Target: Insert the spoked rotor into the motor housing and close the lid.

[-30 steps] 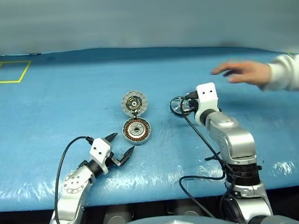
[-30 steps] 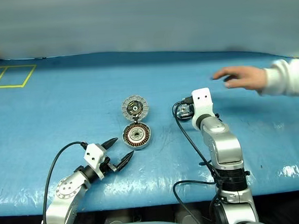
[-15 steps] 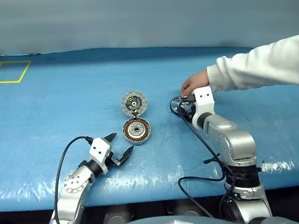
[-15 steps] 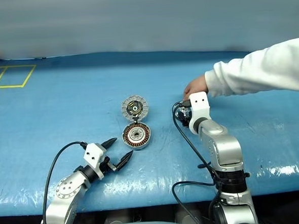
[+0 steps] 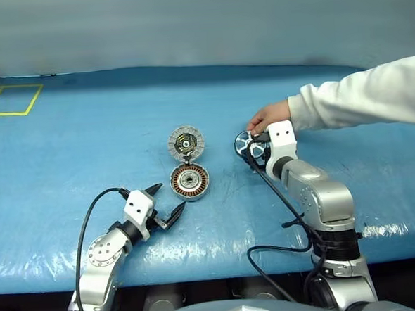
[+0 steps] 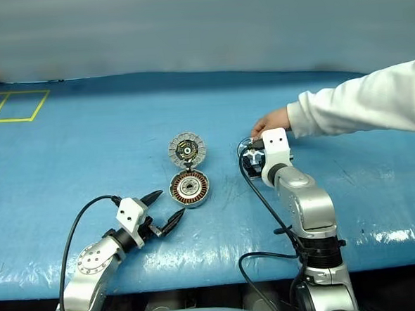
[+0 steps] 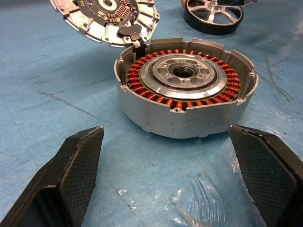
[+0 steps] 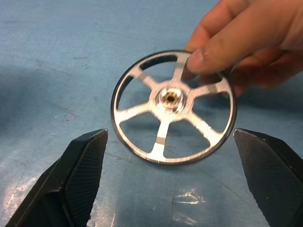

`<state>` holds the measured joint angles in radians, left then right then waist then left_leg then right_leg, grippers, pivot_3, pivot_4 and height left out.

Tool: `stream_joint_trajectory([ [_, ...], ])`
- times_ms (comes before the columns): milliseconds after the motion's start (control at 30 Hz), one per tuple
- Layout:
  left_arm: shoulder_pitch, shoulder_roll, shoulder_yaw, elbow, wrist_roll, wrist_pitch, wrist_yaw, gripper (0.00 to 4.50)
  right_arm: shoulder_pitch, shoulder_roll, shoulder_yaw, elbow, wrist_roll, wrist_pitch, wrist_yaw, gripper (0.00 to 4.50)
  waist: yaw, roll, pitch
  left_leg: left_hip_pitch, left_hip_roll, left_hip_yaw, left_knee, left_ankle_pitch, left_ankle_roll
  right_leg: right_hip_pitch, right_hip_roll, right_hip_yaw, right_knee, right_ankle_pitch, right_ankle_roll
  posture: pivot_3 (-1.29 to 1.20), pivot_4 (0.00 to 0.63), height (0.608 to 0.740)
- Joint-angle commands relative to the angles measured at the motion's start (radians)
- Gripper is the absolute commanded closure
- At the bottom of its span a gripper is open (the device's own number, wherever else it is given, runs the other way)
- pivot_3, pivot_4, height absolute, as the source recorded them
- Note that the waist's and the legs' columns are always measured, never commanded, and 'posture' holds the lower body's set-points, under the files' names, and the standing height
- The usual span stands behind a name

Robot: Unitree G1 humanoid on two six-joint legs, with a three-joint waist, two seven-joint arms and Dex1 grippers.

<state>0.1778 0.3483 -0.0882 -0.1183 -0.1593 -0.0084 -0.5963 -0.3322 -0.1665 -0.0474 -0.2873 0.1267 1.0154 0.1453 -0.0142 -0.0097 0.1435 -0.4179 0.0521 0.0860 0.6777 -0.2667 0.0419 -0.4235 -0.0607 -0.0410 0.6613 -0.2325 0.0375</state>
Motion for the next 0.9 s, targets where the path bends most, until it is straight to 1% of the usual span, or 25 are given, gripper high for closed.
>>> stream_joint_trajectory([
  [33,0.004,0.003,0.003,-0.047,-0.008,-0.002,0.001,0.0,-0.006,-0.001,-0.004,-0.026,0.008,-0.003,-0.004,0.02,0.0,0.0,0.0,0.0,0.0,0.0,0.0,0.0,0.0,0.0,0.0,0.0,0.0,0.0,0.0,0.0,0.15,0.74],
  [900,0.006,0.004,0.002,-0.06,-0.009,0.012,0.002,0.0,0.009,0.02,0.01,-0.041,0.011,0.005,-0.005,0.02,0.0,0.0,0.0,0.0,0.0,0.0,0.0,0.0,0.0,0.0,0.0,0.0,0.0,0.0,0.0,0.0,0.15,0.74],
])
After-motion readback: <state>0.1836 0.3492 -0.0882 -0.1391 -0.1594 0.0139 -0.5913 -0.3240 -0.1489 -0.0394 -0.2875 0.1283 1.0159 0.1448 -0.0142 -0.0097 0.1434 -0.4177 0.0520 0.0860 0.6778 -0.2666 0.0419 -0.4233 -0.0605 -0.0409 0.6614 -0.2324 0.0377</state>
